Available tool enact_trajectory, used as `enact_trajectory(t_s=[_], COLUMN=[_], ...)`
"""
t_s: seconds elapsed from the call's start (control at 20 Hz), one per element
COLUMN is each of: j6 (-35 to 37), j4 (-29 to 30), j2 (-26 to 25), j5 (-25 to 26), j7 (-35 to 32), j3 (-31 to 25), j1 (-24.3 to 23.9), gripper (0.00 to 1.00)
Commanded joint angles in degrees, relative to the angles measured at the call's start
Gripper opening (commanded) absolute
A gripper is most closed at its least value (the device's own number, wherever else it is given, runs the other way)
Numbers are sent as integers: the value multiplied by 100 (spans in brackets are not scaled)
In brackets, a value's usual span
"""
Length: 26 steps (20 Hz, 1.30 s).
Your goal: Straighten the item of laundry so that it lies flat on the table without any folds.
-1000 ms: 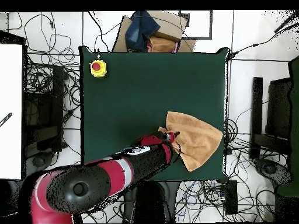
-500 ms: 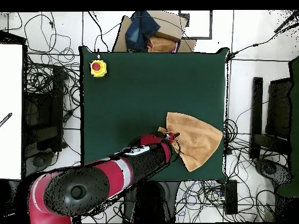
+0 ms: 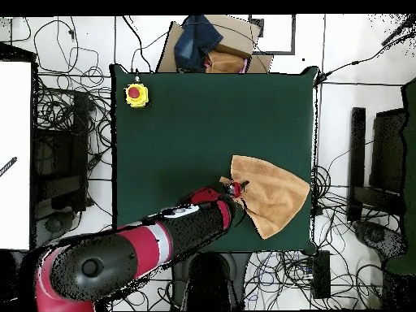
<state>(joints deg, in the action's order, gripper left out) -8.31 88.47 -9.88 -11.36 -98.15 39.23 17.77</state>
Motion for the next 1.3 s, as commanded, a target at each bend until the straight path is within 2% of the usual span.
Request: enact_trajectory(t_s=[0.05, 0.45, 0.75, 1.05, 1.3], j6=[-583, -480, -24, 85, 680], j4=[-407, -694, -693, -628, -144], j2=[-390, -724, -878, -723, -23], j5=[-498, -729, -960, -813, -324], j7=[-1140, -902, -809, -739, -585], j3=[-276, -254, -19, -132, -451], j1=[8, -124, 63, 18, -41], gripper=[100, 100, 100, 100, 100])
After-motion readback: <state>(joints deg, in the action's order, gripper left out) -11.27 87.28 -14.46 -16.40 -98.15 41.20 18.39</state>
